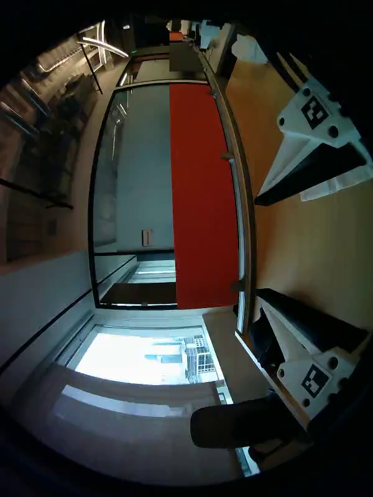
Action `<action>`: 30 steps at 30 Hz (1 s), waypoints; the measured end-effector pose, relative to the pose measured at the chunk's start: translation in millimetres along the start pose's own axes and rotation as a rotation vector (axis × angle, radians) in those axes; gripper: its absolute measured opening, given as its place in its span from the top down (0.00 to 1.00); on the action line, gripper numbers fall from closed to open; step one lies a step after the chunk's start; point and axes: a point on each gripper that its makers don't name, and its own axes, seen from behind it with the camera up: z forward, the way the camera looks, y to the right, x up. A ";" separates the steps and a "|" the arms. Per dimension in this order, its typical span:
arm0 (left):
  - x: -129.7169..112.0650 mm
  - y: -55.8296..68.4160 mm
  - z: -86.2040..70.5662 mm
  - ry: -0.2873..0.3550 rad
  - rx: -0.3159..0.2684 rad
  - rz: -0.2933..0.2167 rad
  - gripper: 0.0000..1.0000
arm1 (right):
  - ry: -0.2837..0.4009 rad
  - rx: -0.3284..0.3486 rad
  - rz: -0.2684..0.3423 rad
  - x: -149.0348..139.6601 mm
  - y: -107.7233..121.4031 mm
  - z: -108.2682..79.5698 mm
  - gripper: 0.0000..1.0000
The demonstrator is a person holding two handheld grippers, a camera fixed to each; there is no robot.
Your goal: Fold towel
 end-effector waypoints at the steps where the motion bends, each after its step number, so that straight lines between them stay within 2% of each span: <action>1: 0.1 1.6 0.7 -0.003 -0.003 0.002 0.01 | -0.002 0.001 -0.002 2.5 -0.6 0.2 0.00; 6: 2.9 9.4 3.1 -0.025 -0.031 0.024 0.01 | -0.021 0.021 -0.014 10.3 -7.8 1.4 0.00; 15: 7.7 21.7 3.7 -0.074 -0.096 0.074 0.01 | -0.059 0.101 -0.048 20.6 -25.7 1.5 0.01; 21: 2.1 33.3 5.5 -0.118 -0.161 0.077 0.01 | -0.081 0.176 -0.092 25.4 -37.2 0.3 0.01; 30: -12.3 51.4 3.6 -0.184 -0.256 0.095 0.01 | -0.173 0.321 -0.155 7.1 -60.8 -7.1 0.00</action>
